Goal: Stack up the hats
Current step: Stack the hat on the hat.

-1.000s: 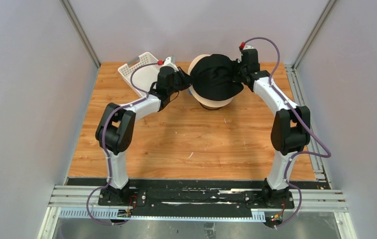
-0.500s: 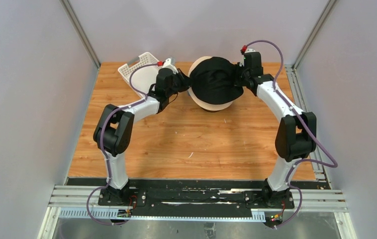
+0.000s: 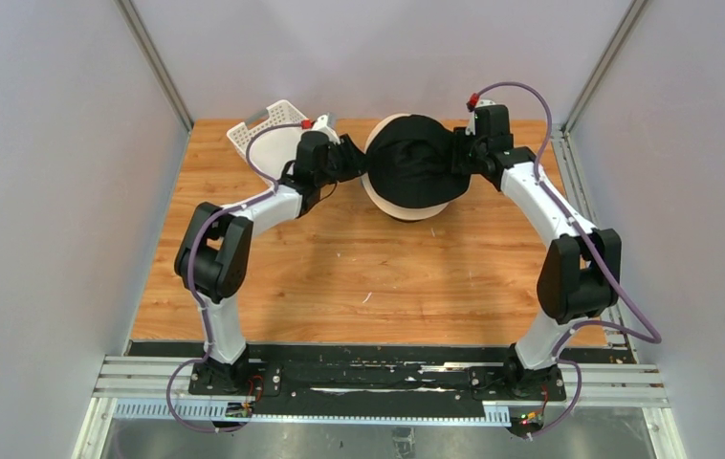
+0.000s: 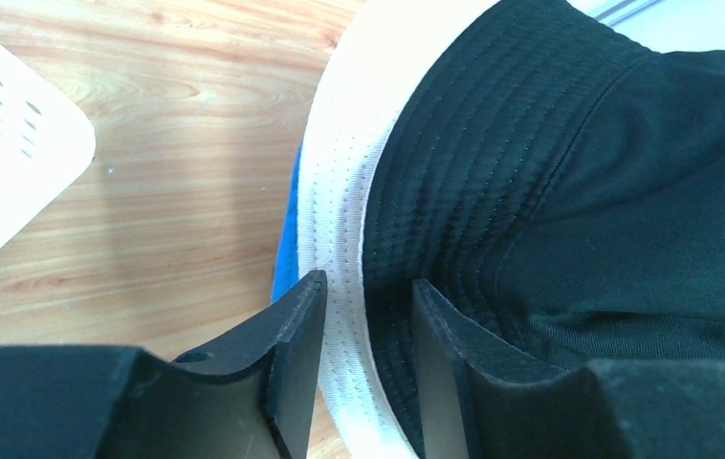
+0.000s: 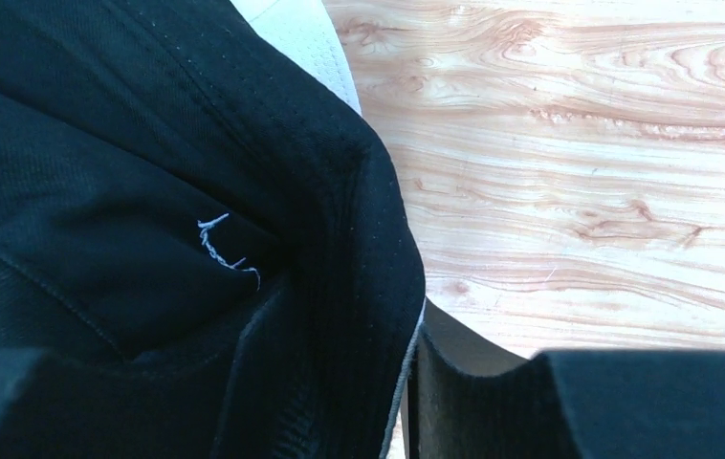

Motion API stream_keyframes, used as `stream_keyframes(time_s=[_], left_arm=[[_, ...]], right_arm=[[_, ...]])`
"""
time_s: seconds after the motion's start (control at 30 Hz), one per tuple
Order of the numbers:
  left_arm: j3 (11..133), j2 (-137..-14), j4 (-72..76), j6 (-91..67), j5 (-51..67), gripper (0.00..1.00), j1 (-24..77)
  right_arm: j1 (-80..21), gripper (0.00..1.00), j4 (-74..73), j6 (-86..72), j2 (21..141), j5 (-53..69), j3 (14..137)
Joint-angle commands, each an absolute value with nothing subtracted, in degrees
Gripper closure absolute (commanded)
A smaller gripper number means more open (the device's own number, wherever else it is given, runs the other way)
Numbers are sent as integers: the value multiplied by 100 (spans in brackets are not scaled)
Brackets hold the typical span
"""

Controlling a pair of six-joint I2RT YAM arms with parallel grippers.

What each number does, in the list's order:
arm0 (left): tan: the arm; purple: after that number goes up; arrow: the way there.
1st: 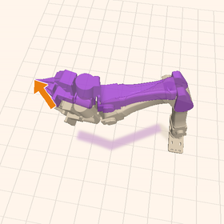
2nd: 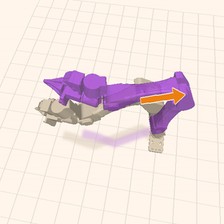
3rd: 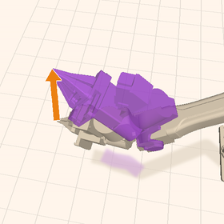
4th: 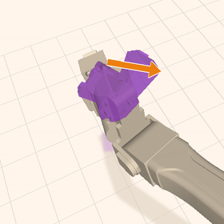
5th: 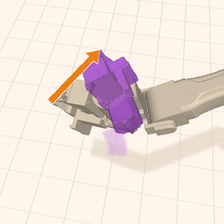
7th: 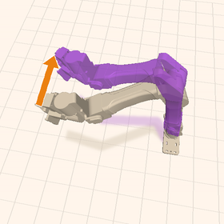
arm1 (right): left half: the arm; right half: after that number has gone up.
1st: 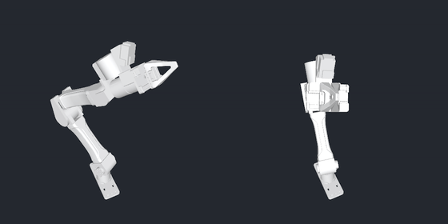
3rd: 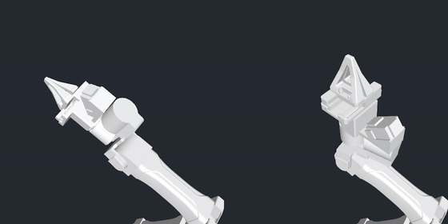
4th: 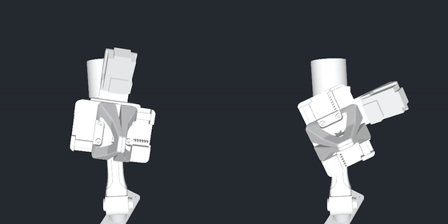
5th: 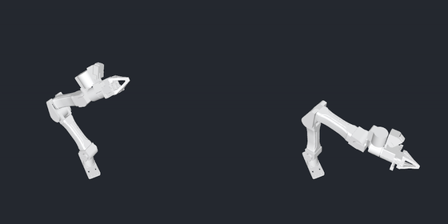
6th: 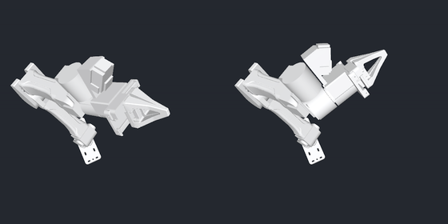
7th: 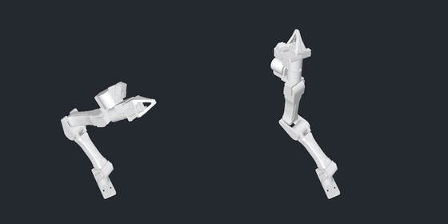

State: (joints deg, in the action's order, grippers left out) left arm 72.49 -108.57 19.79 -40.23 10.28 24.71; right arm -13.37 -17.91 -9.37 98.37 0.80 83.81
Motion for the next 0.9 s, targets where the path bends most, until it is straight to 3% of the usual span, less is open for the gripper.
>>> stream_keyframes(time_s=[0.0, 0.23, 0.3, 0.87], left_arm=[[6992, -10785, 875, -3753, 1381, 57, 2611], [6838, -10441, 509, -3578, 1086, 56, 2610], [6685, -10199, 286, -3488, 784, 56, 2614], [6290, -8994, -42, -3340, 170, 56, 2611]], right_arm=[[-1394, 56, -2079, -958, 9532, 480, 8353], [-1245, 51, -1822, -973, 8980, 612, 8516], [-1206, 45, -1777, -958, 8711, 566, 8528], [-993, 44, -1815, -1064, 8279, 344, 8132]])
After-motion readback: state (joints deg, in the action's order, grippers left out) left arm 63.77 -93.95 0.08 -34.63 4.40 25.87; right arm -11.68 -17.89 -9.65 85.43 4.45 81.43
